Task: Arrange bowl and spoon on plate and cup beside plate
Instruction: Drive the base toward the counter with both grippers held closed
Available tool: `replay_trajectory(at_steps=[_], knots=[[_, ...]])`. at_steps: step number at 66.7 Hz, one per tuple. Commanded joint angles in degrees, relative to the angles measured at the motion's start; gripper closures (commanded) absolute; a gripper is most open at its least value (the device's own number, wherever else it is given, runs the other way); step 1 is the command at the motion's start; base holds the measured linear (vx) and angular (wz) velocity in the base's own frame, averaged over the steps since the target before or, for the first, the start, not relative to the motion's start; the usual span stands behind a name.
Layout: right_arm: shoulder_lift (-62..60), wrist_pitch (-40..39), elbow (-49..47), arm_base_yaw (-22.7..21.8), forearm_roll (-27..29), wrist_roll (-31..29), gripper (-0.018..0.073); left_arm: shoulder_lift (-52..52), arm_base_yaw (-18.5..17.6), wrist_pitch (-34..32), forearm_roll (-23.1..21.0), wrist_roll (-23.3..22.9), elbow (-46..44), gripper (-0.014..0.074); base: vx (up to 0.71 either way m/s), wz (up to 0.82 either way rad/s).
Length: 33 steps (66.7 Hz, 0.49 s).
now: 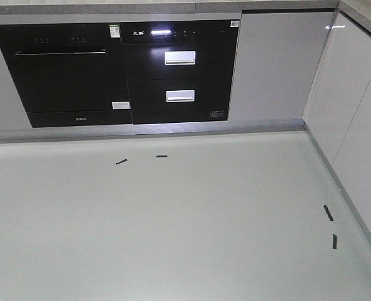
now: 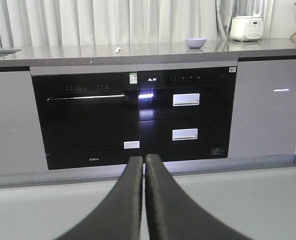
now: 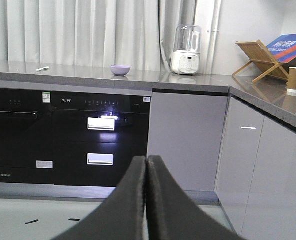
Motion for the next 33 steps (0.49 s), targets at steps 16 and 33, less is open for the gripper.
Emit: replay_trajectory(at_steps=[16,33], knots=[[-0.7,-4.4,1.0,0.1,-0.2,-0.3,0.0564,0.1,0.0,-4.0,0.0,-0.6,1.8,0.0603,0.02,0.00],[-0.7,-4.4,1.0,0.1,-0.2,-0.3,0.0564,0.1,0.0,-4.0,0.0,-0.6,1.8,0.0603,0.04,0.01]])
